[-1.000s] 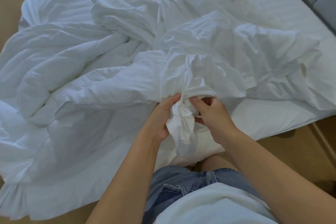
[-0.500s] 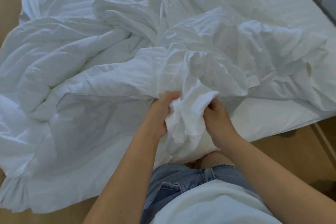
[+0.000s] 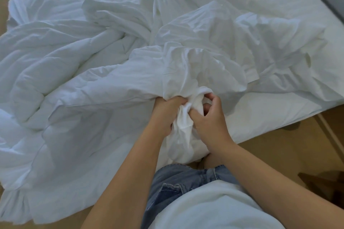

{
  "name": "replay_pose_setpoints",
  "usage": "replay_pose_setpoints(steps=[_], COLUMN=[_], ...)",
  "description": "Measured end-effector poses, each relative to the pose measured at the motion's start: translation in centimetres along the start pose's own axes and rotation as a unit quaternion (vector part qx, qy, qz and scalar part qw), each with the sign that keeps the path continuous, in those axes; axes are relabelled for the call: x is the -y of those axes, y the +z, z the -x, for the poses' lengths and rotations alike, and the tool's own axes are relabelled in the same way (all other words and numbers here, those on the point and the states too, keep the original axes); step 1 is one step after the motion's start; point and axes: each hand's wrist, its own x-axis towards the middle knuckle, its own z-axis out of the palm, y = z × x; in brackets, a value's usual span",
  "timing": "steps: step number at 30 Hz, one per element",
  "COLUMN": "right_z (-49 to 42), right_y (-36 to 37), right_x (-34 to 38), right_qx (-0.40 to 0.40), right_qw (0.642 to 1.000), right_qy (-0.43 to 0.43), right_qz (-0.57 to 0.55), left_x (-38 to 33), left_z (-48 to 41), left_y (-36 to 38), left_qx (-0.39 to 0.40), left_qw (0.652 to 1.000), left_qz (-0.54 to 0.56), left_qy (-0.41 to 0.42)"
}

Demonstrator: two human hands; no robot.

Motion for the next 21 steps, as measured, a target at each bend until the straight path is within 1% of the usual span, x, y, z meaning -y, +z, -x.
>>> replay_pose_setpoints(steps=[2, 5, 6, 8, 9, 10, 11, 13, 15, 16, 17, 19, 20, 21], right_z=[-0.1, -0.7, -0.9, -1.1, -1.0, -0.8, -0.6, 0.2, 0.7, 0.8, 0.8, 0.5, 0.5, 0.6], right_y=[-0.2, -0.9, -1.1, -1.3, -1.3, -1.3, -1.2, -0.8, -0.2, 0.0, 0.1, 0.2, 0.2, 0.3], right_x=[0.3, 0.5, 0.6, 0.9, 1.0, 1.1, 1.0, 0.6, 0.0, -0.3, -0.5, -0.7, -0.7, -0.9], right_qx=[0.034, 0.077, 0.071, 0.024, -0.012, -0.046, -0.069, -0.063, -0.039, -0.029, -0.022, -0.01, -0.008, -0.006], right_qw=[0.999, 0.996, 0.996, 0.999, 0.999, 0.998, 0.995, 0.986, 0.967, 0.959, 0.958, 0.962, 0.961, 0.962], right_qy=[0.004, 0.008, 0.018, 0.028, 0.009, -0.026, -0.067, -0.136, -0.2, -0.218, -0.22, -0.211, -0.211, -0.206], right_qz=[0.006, 0.053, 0.048, -0.015, -0.041, -0.036, -0.007, 0.069, 0.151, 0.176, 0.183, 0.175, 0.177, 0.179], left_x=[0.3, 0.1, 0.0, -0.1, -0.1, -0.1, -0.1, -0.1, -0.2, -0.3, -0.4, -0.6, -0.7, -0.8], left_z=[-0.1, -0.2, -0.3, -0.3, -0.2, -0.2, -0.1, 0.0, 0.3, 0.4, 0.4, 0.5, 0.5, 0.4], left_y=[-0.4, -1.5, -1.7, -1.7, -1.5, -1.1, -0.8, -0.5, -0.7, -0.9, -1.3, -1.8, -1.9, -1.7], left_qx=[0.031, 0.09, 0.1, 0.104, 0.096, 0.088, 0.085, 0.107, 0.166, 0.198, 0.226, 0.259, 0.253, 0.223], left_qw=[0.999, 0.994, 0.993, 0.991, 0.991, 0.991, 0.99, 0.983, 0.965, 0.956, 0.953, 0.96, 0.965, 0.974], left_qz=[0.029, 0.05, 0.059, 0.083, 0.095, 0.104, 0.114, 0.145, 0.189, 0.198, 0.183, 0.091, 0.042, 0.011], left_qy=[-0.016, -0.029, -0.027, -0.016, -0.011, -0.01, -0.014, -0.042, -0.079, -0.086, -0.083, -0.062, -0.052, -0.044])
